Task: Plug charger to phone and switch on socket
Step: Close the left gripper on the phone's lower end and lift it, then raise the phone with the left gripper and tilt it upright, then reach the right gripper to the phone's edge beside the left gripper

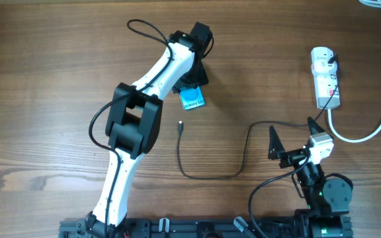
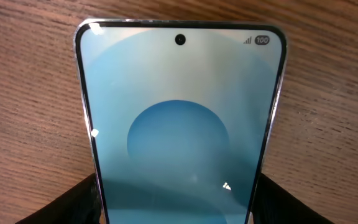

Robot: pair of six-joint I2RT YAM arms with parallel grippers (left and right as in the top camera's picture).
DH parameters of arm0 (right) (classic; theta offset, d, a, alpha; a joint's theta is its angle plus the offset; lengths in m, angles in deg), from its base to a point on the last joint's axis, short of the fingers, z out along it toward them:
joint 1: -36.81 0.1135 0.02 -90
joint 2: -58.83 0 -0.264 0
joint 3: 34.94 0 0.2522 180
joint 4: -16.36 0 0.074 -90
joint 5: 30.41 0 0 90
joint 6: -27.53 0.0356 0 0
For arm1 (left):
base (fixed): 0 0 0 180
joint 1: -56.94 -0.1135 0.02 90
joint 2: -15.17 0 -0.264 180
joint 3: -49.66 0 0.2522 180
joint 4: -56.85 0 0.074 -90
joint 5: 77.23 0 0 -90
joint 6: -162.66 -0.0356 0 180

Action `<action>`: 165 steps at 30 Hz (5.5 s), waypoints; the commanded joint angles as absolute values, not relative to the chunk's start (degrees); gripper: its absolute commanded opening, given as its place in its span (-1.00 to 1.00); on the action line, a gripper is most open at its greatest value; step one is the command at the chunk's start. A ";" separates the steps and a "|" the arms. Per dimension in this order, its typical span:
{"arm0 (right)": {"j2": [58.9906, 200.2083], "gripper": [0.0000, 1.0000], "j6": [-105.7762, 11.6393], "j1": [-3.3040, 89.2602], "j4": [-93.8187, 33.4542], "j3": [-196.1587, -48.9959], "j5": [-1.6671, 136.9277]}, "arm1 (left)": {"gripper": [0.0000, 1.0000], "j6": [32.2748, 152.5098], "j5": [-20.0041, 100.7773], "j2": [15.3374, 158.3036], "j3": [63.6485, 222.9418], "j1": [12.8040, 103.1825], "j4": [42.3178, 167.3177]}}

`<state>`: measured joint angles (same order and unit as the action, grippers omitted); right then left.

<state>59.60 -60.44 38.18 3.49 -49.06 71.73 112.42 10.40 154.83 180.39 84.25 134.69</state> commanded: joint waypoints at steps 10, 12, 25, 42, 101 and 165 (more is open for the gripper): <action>59.25 0.99 -60.90 38.46 3.60 -49.00 71.18 | 0.31 112.10 10.33 148.42 179.71 83.45 137.59; 59.25 1.00 -60.90 38.46 3.60 -49.00 71.18 | 0.32 112.12 10.33 148.23 179.71 83.45 137.99; 59.25 0.99 -60.93 38.46 3.60 -49.00 71.20 | 0.32 112.14 13.48 139.97 179.71 80.41 138.82; 59.25 1.00 -60.93 38.46 3.60 -49.00 71.18 | -0.37 115.09 48.43 137.63 179.71 68.39 138.34; 59.25 0.99 -60.79 38.46 3.51 -49.00 70.57 | -0.92 92.40 70.53 137.63 179.69 62.40 167.14; 131.10 0.46 -17.95 49.22 -11.51 -96.43 97.00 | -0.92 146.85 34.24 136.82 179.69 80.69 146.58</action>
